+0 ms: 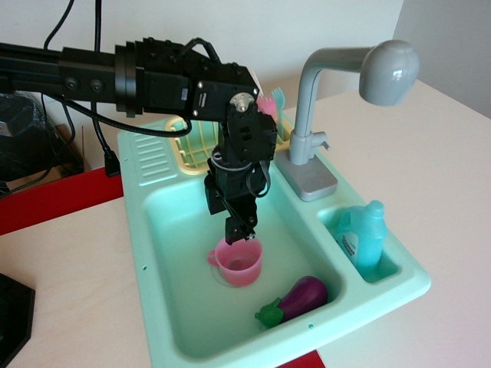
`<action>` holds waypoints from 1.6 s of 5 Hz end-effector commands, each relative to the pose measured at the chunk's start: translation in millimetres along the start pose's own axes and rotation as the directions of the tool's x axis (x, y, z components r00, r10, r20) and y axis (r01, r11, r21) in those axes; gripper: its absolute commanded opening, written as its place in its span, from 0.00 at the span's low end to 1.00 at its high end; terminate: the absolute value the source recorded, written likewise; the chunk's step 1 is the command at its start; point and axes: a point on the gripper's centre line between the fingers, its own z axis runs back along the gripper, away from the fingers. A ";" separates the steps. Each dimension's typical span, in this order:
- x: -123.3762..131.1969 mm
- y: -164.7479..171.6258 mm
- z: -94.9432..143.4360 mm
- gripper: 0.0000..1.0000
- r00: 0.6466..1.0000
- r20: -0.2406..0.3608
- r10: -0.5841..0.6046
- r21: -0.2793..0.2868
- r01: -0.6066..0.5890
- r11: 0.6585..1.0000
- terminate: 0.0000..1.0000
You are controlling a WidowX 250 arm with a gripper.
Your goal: Put cup from sink to drying rack
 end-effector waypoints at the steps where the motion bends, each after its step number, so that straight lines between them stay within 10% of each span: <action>1: 0.0 0.0 0.0 1.00 1.000 0.000 0.000 0.000 0.000 1.000 0.00; 4: -2.5 -0.5 -12.2 1.00 1.000 -0.013 0.024 -0.009 -0.024 1.000 0.00; 5: -4.9 2.9 -13.3 0.00 0.999 0.018 0.039 -0.010 -0.039 0.999 0.00; 8: -17.3 12.5 -4.8 0.00 0.996 0.054 0.064 -0.036 -0.062 0.997 0.00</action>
